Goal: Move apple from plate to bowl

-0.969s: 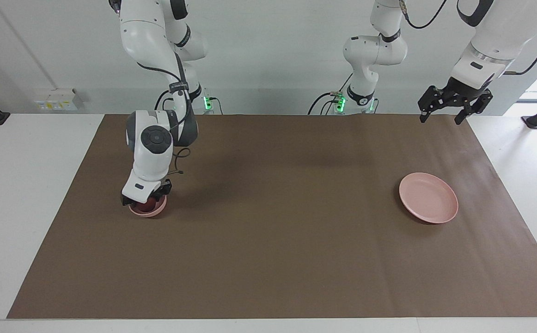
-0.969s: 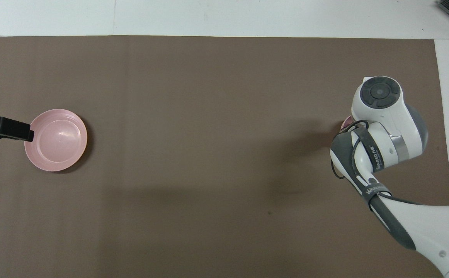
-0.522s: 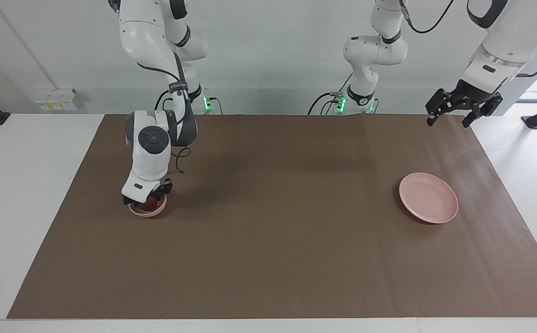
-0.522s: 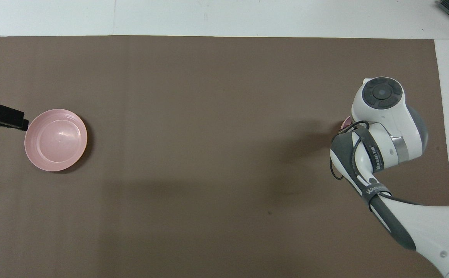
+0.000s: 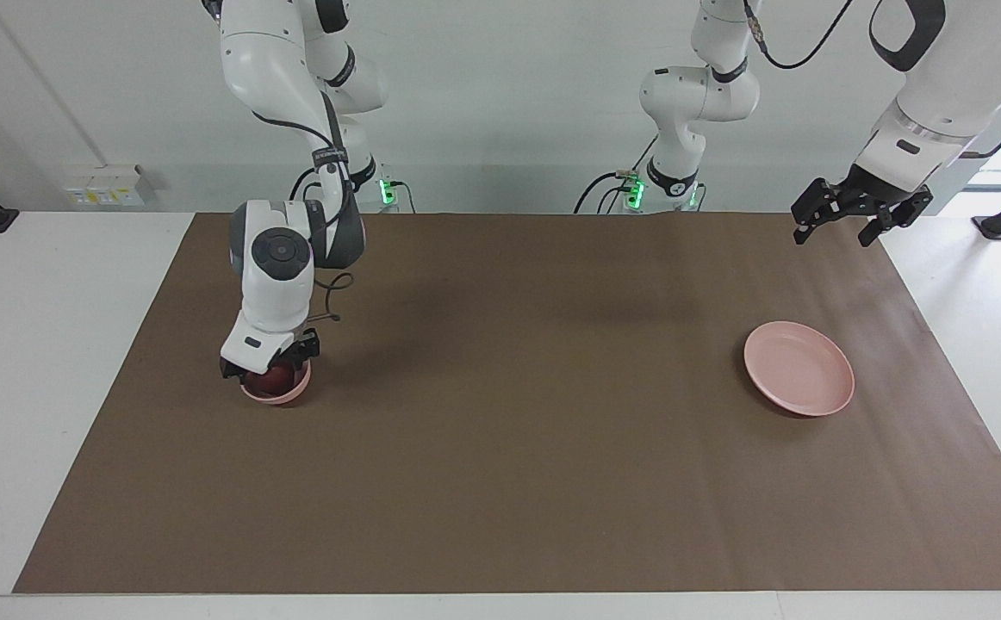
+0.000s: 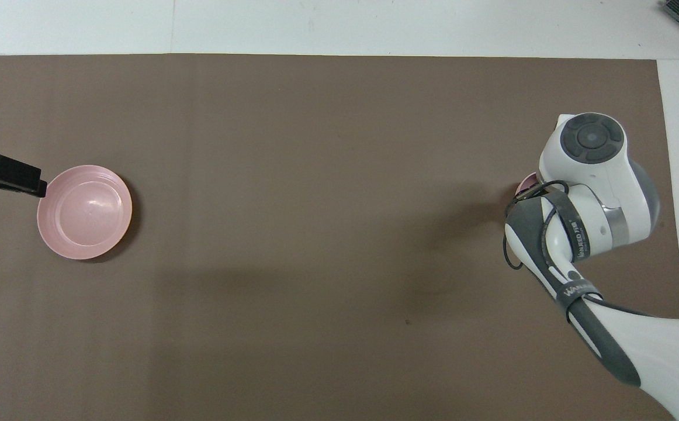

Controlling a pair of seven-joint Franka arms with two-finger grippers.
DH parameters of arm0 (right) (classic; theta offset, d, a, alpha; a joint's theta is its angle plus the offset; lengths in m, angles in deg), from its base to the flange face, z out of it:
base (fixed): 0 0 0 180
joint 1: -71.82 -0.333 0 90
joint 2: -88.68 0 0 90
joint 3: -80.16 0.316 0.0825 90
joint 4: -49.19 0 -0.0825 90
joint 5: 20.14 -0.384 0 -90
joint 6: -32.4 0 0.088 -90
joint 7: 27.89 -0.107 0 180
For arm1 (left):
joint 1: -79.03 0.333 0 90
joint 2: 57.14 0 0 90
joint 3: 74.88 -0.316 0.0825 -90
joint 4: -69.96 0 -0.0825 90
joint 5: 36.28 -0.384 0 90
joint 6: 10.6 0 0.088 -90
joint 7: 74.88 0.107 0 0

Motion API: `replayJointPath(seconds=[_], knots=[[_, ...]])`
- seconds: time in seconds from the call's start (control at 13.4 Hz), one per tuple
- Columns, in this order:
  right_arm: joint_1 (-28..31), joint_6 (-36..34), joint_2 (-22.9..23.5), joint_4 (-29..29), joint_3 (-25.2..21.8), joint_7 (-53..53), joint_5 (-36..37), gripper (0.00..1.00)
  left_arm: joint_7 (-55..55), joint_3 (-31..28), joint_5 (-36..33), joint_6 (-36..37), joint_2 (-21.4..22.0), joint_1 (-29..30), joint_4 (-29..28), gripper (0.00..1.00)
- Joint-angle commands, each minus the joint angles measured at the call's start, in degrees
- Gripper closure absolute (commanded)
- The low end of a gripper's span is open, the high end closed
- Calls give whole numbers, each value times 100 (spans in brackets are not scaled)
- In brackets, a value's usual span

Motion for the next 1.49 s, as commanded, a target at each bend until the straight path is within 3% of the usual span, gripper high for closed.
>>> replayJointPath(seconds=[0.0, 0.3, 0.67, 0.97, 1.19, 1.42], knots=[[25, -213, -491, -42, 29, 200, -432, 0, 17, -11, 71, 71, 344, 32, -36, 0], [16, -828, -1035, 300, 29, 174, -853, 0, 17, -11, 71, 98, 353, 32, -27, 0], [69, -2075, -2046, 678, -68, -299, -1592, 0, 17, -11, 71, 98, 353, 41, -27, 0], [201, -3840, -2153, 1837, -234, -1020, -2557, 0, 17, -11, 71, 116, 353, 32, -36, 0], [323, -4064, -2407, 1656, -305, -1172, -2446, 0, 17, -11, 71, 247, 362, 32, -36, 0], [832, -4108, -2584, 1435, -314, -980, -2314, 0, 26, -20, 62, 283, 362, 41, -27, 0]])
